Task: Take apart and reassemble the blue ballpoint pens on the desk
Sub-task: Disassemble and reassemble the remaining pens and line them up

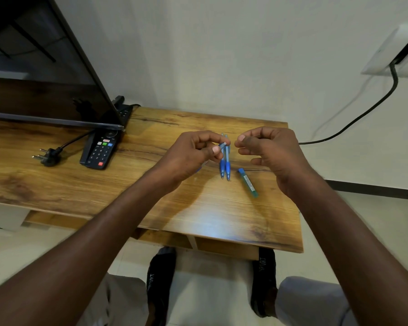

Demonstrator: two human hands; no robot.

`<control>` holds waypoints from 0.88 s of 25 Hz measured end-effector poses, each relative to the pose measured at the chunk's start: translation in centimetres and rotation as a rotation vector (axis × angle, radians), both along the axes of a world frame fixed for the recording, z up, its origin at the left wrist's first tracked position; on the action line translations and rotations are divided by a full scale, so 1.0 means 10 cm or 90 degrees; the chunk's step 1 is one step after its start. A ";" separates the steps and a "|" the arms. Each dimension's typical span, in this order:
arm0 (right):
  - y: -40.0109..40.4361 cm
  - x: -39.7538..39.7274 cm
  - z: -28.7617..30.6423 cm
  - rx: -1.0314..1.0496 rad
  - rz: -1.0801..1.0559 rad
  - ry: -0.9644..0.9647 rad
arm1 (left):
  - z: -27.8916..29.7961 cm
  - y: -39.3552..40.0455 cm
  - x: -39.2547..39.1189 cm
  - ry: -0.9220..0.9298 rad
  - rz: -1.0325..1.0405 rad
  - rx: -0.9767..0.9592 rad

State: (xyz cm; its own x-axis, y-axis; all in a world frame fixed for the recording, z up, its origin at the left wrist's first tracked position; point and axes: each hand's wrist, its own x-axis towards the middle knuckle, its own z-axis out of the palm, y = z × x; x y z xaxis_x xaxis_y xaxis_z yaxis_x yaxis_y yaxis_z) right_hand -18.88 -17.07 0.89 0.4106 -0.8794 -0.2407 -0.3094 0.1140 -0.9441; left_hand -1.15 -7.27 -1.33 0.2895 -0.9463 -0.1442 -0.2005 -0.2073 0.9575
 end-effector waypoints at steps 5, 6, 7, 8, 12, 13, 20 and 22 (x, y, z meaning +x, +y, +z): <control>0.00 -0.01 0.01 -0.006 0.005 -0.005 | 0.01 0.00 -0.01 0.019 -0.001 0.001; 0.01 -0.01 0.01 -0.007 0.006 -0.007 | 0.00 0.00 -0.01 0.021 -0.002 0.001; 0.01 -0.01 0.01 -0.009 0.007 -0.008 | -0.01 0.00 -0.01 0.021 -0.004 0.002; 0.01 -0.01 0.01 -0.012 0.009 -0.008 | -0.01 0.00 -0.01 0.017 -0.006 0.003; 0.01 0.00 0.01 -0.017 0.017 -0.001 | 0.00 0.00 -0.02 0.013 -0.015 0.006; 0.01 0.00 0.01 -0.016 0.017 0.000 | 0.01 0.00 -0.03 0.016 -0.014 0.008; 0.02 0.00 -0.01 -0.024 0.024 -0.001 | 0.00 0.00 -0.04 0.018 -0.012 0.012; 0.02 0.01 -0.01 -0.031 0.025 -0.003 | -0.01 -0.01 -0.04 0.017 -0.011 0.012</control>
